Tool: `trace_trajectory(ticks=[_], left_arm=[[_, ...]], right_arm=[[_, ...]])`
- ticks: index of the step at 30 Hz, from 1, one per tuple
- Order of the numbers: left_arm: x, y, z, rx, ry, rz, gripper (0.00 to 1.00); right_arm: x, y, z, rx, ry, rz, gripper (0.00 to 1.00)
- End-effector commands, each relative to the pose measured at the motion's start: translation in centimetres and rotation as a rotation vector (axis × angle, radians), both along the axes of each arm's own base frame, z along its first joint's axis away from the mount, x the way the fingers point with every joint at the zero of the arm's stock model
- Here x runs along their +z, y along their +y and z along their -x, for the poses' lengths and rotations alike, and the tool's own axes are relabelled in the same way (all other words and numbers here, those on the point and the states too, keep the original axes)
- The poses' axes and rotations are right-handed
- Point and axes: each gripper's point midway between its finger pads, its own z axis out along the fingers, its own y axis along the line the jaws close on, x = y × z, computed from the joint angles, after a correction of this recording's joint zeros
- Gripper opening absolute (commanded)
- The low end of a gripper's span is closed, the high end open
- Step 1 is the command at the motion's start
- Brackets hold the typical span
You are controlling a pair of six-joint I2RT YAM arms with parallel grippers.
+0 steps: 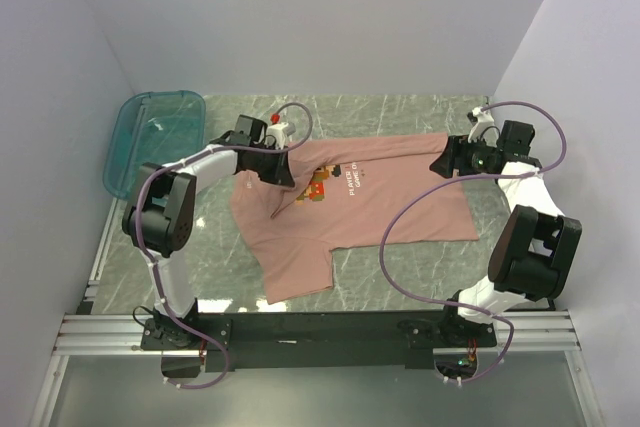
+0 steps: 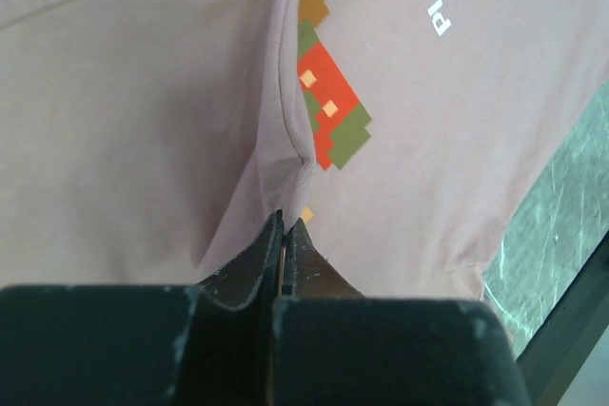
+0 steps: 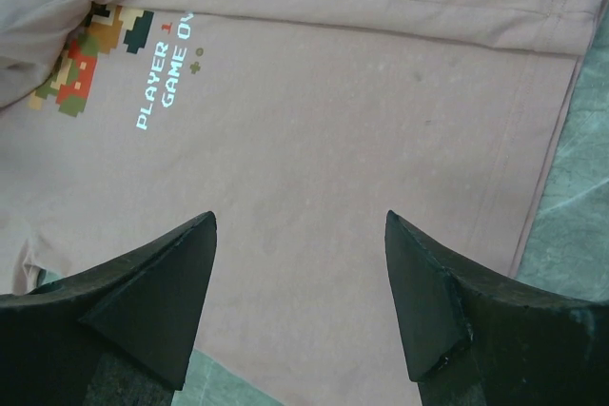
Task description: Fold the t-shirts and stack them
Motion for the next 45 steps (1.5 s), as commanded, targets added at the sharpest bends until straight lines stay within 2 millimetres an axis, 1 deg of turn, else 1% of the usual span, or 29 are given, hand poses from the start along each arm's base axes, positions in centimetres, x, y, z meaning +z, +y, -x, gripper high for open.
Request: trace_trajectory(ticks=[1,6,15,25,27,28,29,31,32,34,35,37,38,39,40,41,42,43,44,45], left_arm=[[1.6,-0.9,0.9,-0.053,-0.041,0.018,0.01],[1.7,-1.8,1.6,-0.072,-0.043,0.016,0.01],[0.7,-3.1,3.1,-0.100,-0.025,-0.009,0.01],[-0.2,-3.7,4.1,-0.124,-0.010,-0.044,0.01],[-0.3,-4.0,4.5,-0.134,0.000,-0.042,0.03],[-0.4,-4.1,4.8,-0.140,0.013,-0.041,0.07],[-0.6,-4.2,5.0,-0.149,0.026,-0.044,0.21],[-0.8,-4.7,6.0,-0.185,0.052,-0.046,0.35],[-1.0,-4.7,6.7,-0.196,0.084,-0.055,0.45],[-0.4,-5.1,7.7,-0.222,0.097,-0.043,0.49],[0.8,-5.0,8.0,-0.221,0.063,-0.030,0.51],[2.7,-4.7,7.6,-0.166,-0.004,-0.018,0.52],[4.7,-3.3,7.2,-0.077,-0.089,-0.046,0.52],[6.5,-2.9,6.1,-0.018,-0.183,-0.036,0.53],[7.8,-1.8,5.6,0.049,-0.247,-0.052,0.55],[10.0,0.5,5.3,0.169,-0.340,-0.079,0.66],[11.2,1.9,4.7,0.246,-0.394,-0.086,0.74],[12.0,3.2,4.7,0.306,-0.427,-0.091,0.83],[12.8,4.8,5.5,0.362,-0.461,-0.087,0.97],[13.0,6.6,5.3,0.438,-0.479,-0.108,0.99]], right_arm=[[0.3,-0.1,-0.2,0.016,-0.011,-0.006,0.78],[0.2,-0.1,-0.2,0.018,-0.007,-0.007,0.78],[0.0,-0.1,-0.3,0.019,0.001,-0.009,0.79],[-0.3,-0.1,-0.2,0.021,0.013,-0.009,0.79],[-0.4,-0.1,-0.3,0.022,0.013,-0.009,0.79],[-0.4,-0.1,-0.3,0.022,0.013,-0.009,0.79],[-0.4,-0.2,-0.3,0.021,0.015,-0.006,0.79],[-0.5,-0.3,-0.3,0.019,0.019,-0.001,0.79],[-0.5,-0.5,-0.4,0.013,0.021,0.007,0.79],[-0.5,-0.7,-0.5,0.010,0.022,0.016,0.79],[-0.4,-0.9,-0.8,0.004,0.022,0.023,0.79],[-0.5,-1.2,-1.2,0.000,0.033,0.029,0.79],[0.0,-1.4,-1.8,-0.002,0.027,0.031,0.79],[0.1,-1.8,-2.2,-0.015,0.030,0.041,0.79],[-0.6,-2.0,-2.8,-0.032,0.059,0.031,0.79],[0.1,-2.6,-3.8,-0.050,0.058,0.040,0.79],[0.0,-3.0,-4.4,-0.066,0.076,0.042,0.76],[-1.5,-3.0,-5.0,-0.077,0.130,0.017,0.73],[-0.7,-3.3,-6.0,-0.086,0.136,0.011,0.71],[-1.0,-3.4,-6.6,-0.092,0.155,0.000,0.66]])
